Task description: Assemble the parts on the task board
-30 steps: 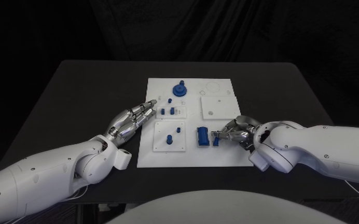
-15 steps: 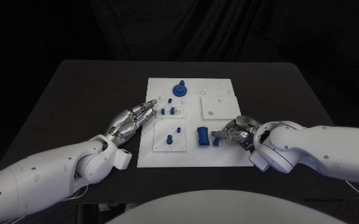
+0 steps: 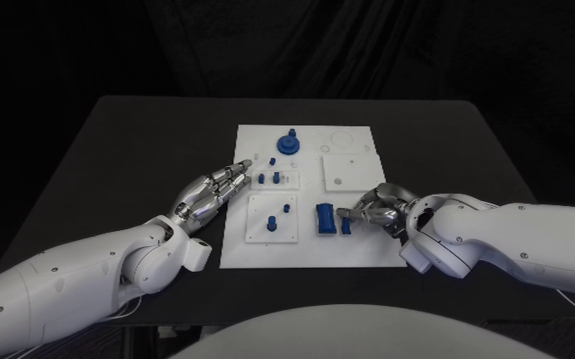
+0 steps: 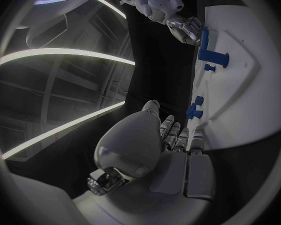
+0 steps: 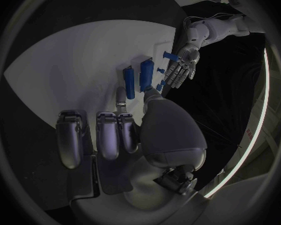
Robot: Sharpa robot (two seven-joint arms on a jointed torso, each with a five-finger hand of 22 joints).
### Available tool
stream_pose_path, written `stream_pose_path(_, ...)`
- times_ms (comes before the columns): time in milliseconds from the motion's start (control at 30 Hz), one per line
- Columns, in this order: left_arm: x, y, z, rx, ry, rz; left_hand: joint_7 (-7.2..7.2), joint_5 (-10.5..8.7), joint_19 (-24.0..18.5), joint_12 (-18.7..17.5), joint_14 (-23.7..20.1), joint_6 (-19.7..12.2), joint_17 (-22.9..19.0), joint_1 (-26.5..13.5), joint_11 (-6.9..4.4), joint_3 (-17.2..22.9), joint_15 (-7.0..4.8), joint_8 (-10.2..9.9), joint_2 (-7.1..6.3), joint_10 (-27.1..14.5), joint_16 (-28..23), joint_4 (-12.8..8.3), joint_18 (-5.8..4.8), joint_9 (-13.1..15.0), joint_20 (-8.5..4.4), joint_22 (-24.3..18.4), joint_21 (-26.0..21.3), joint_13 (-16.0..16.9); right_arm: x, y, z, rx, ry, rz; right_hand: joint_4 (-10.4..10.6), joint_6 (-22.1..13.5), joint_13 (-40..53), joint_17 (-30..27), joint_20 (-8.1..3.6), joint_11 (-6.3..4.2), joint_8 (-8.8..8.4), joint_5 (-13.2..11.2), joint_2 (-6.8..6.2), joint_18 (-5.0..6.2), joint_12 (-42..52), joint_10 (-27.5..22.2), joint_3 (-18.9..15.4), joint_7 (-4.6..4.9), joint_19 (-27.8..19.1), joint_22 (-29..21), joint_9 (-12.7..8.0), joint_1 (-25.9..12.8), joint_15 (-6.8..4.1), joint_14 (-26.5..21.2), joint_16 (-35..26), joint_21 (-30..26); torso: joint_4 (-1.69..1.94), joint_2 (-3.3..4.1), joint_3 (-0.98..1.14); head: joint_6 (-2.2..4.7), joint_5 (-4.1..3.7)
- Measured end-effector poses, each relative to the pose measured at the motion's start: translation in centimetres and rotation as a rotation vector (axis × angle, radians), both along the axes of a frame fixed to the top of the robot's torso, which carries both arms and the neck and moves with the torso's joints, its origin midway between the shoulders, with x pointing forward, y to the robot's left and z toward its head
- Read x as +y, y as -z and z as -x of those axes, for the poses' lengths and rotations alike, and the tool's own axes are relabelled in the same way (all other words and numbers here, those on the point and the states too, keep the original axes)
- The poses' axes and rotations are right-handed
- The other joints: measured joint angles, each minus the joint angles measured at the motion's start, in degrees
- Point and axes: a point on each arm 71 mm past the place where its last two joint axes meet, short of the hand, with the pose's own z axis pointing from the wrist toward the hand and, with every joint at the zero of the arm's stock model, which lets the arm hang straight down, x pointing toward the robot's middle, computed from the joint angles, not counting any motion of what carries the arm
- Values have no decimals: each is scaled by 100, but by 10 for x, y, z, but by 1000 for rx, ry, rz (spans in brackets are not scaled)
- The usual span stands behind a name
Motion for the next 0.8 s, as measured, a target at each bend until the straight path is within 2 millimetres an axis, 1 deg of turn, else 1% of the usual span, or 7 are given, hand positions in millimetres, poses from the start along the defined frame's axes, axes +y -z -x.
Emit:
stream_pose_path(200, 0, 0, 0, 0, 0, 0, 21, -25, 0, 0, 0, 20, -1, 0, 0, 0, 0, 0, 0, 0, 0, 0, 0, 0, 0, 0, 0, 0, 0, -1, 0, -13, -9, 4, 19, -79, 0, 0, -20, -43, 432, -15, 80, 0, 0, 2, -126, -79, -21, 0, 337, -128, -21, -21, 0, -34, -2, 0, 0, 0, 4)
stream_pose_path(400, 0, 0, 0, 0, 1, 1, 21, -25, 0, 0, 0, 21, -5, 0, -1, 0, 0, 0, 0, -1, 0, 0, 0, 0, 0, 0, 0, 0, 1, -1, -1, -27, -18, 4, 37, -172, 0, 0, -21, -43, 565, 21, 176, 0, 0, 2, -176, -103, -21, -1, 461, -251, -42, 0, 0, -40, -2, -1, -1, 0, 1)
stream_pose_path(533, 0, 0, 0, 0, 1, 1, 20, -25, 0, 0, 0, 20, -5, 0, -1, 2, 0, 0, 0, -1, 0, 3, 0, 0, 0, 1, 0, 0, -3, -3, -1, -56, -14, 2, 46, -328, 0, 0, -42, -43, 593, 413, 344, 0, 0, 2, -216, -99, 1, -1, 515, -419, -42, 0, 0, -61, -1, -1, 0, 0, 13)
stream_pose_path(600, 0, 0, 0, 0, 1, 1, 20, -25, 0, 0, 0, 20, -5, 0, -1, 16, 0, 0, 0, -1, 0, 16, 0, 0, 0, 5, 0, 0, -5, -5, -2, -78, -11, 1, 35, -337, 0, 0, -42, -43, 594, 542, 365, 0, 0, 2, -227, -90, 1, -1, 514, -435, -42, 0, 0, -61, -1, -2, 0, 0, 16)
stream_pose_path(667, 0, 0, 0, 1, 1, 0, 20, -25, 0, 0, 0, 20, -5, 0, -1, 16, 0, 0, 0, -1, 0, 16, 0, 0, 0, 5, 0, 0, -8, -8, -3, -121, -8, -2, 45, -397, 0, 0, -42, -43, 523, 849, 512, 0, 0, 2, -263, -71, 1, -1, 447, -480, -42, 1, 0, -61, -1, -3, 0, 0, 21)
stream_pose_path(733, 1, 0, 0, 1, 0, 0, 20, -25, 0, 0, 0, 21, -5, 0, -1, 16, 0, 0, 0, -1, 0, 17, 0, 0, 0, 5, 0, 0, -11, -11, -4, -162, -8, -6, 44, -397, 0, 0, -42, -43, 461, 1078, 555, 0, 0, 2, -296, -71, 1, -1, 374, -454, -42, 0, 0, -59, 0, -4, 0, 0, 27)
stream_pose_path(800, 1, 0, 0, 1, -1, 0, 20, -25, 0, 0, 0, 20, -5, 0, -1, 16, 0, 0, 0, -1, 0, 16, 0, 0, 0, 5, 0, 0, -15, -14, -5, -214, -12, -12, 45, -397, 0, -1, -42, -43, 390, 1167, 597, 0, 0, 2, -310, -71, 1, -1, 298, -471, -42, 0, 0, -44, 0, -4, 0, 0, 31)
